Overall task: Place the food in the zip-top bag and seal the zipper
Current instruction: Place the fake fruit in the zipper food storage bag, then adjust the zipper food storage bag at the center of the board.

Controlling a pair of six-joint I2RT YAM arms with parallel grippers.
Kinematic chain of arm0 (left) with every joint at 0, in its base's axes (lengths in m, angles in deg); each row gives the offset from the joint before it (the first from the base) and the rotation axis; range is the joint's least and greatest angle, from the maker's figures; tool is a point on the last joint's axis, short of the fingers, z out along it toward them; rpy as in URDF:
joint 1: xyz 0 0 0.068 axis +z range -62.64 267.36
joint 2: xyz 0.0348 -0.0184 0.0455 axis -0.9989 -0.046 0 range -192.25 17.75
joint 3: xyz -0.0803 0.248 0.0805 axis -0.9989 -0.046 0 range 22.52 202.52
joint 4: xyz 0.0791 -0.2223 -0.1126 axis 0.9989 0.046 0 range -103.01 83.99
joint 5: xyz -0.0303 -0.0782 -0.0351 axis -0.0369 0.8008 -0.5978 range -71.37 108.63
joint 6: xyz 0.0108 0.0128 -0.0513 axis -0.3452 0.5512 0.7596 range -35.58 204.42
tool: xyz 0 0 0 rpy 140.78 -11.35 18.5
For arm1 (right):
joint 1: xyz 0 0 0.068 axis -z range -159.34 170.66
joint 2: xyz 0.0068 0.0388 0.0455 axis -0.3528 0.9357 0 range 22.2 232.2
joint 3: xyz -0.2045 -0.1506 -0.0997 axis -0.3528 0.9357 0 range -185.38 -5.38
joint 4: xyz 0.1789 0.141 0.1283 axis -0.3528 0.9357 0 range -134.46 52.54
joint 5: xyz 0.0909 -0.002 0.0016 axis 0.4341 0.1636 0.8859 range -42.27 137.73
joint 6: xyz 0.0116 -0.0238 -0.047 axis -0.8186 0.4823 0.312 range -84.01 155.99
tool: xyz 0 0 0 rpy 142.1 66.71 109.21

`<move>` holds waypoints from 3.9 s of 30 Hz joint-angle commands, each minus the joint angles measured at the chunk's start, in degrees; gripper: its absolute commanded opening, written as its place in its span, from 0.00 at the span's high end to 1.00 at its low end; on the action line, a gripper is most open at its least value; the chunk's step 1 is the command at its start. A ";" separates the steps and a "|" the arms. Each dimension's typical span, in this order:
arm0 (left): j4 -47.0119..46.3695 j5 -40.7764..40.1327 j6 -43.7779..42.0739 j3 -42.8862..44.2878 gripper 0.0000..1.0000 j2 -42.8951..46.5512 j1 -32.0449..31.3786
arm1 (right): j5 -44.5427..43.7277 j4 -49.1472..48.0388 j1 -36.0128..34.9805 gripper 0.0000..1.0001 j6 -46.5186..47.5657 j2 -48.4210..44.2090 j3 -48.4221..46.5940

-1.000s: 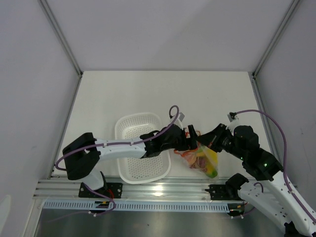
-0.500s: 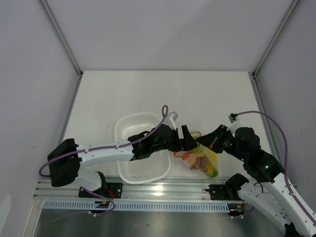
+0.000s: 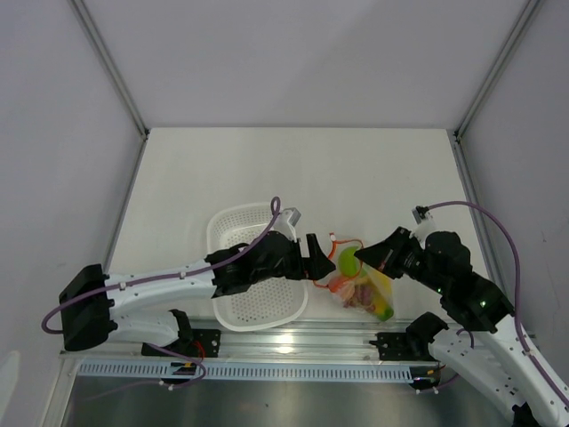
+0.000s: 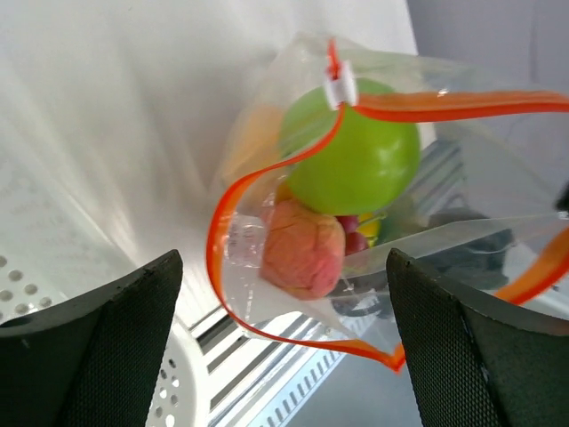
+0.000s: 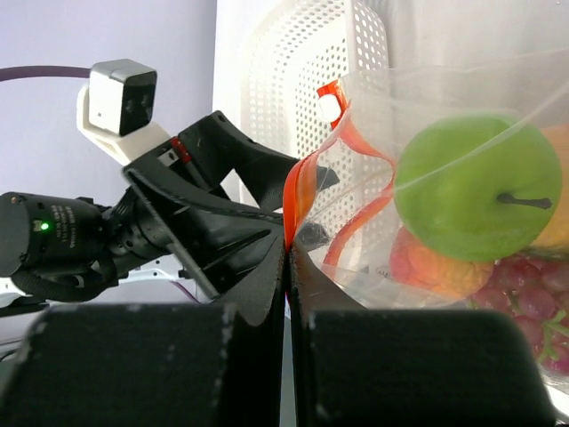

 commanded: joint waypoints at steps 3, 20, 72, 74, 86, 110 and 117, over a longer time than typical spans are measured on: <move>0.25 0.32 -3.65 -1.06 0.14 -1.87 0.11 | 0.80 0.32 0.13 1.00 2.04 -1.37 -0.89; -3.10 4.54 -3.57 0.60 0.59 -9.96 1.33 | -0.08 3.04 0.22 1.00 2.75 -2.87 -2.29; -3.87 13.24 -7.08 3.41 0.16 -10.13 2.57 | 3.70 2.43 0.22 1.00 5.38 1.18 -4.93; -4.85 13.42 -7.26 4.64 0.20 -12.33 2.57 | 3.44 2.95 0.22 1.00 5.47 0.92 -5.11; -8.46 20.27 -6.29 5.79 0.99 -15.06 3.27 | 1.42 4.45 0.22 1.00 6.18 0.47 -4.49; 4.46 25.29 -5.24 10.63 0.99 -2.23 4.59 | 6.69 -5.65 -3.63 1.00 1.61 4.60 -0.45; 4.81 23.61 -3.83 3.94 0.99 2.78 5.38 | 1.60 -8.91 -11.29 1.00 1.34 9.17 0.34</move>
